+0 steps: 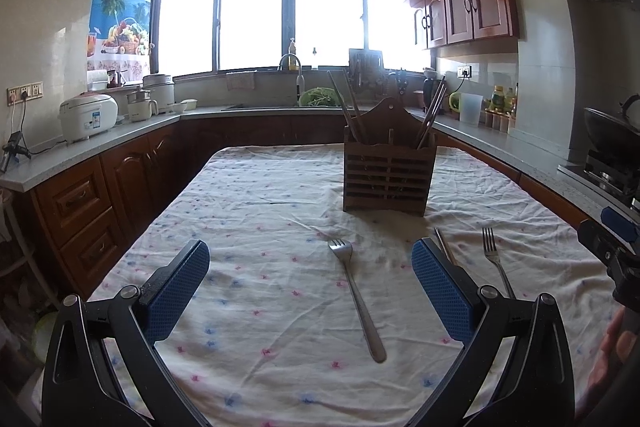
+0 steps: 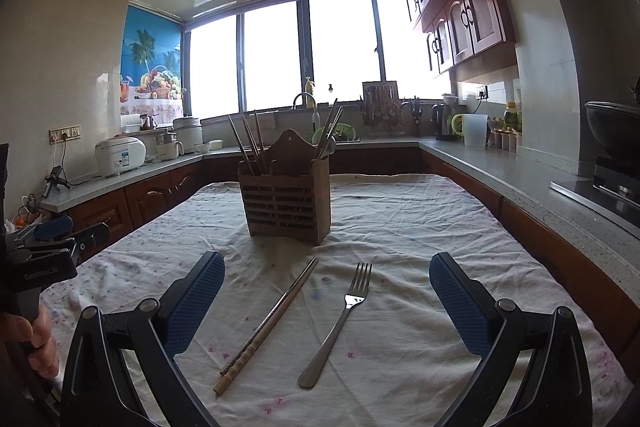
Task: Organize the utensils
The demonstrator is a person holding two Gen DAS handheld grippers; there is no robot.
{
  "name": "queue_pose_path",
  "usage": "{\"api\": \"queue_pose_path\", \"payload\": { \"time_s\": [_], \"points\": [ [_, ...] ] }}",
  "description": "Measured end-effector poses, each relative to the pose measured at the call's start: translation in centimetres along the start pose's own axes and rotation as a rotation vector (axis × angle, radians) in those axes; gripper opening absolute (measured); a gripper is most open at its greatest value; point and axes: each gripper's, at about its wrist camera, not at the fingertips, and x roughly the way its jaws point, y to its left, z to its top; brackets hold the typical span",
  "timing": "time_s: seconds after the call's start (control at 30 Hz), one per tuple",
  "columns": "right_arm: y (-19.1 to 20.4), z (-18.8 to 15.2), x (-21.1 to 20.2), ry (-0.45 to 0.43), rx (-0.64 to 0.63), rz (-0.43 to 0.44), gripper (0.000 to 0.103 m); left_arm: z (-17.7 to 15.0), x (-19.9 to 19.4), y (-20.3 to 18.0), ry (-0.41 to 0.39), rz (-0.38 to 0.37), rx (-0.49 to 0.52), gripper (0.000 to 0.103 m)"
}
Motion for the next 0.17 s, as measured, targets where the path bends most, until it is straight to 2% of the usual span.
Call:
{"api": "queue_pose_path", "payload": {
  "time_s": [0.17],
  "points": [
    [-0.19,-0.07,0.20,0.003,0.008,-0.006,0.103,0.33,0.43,-0.28,0.011,-0.022,-0.003,0.103]
  ]
}}
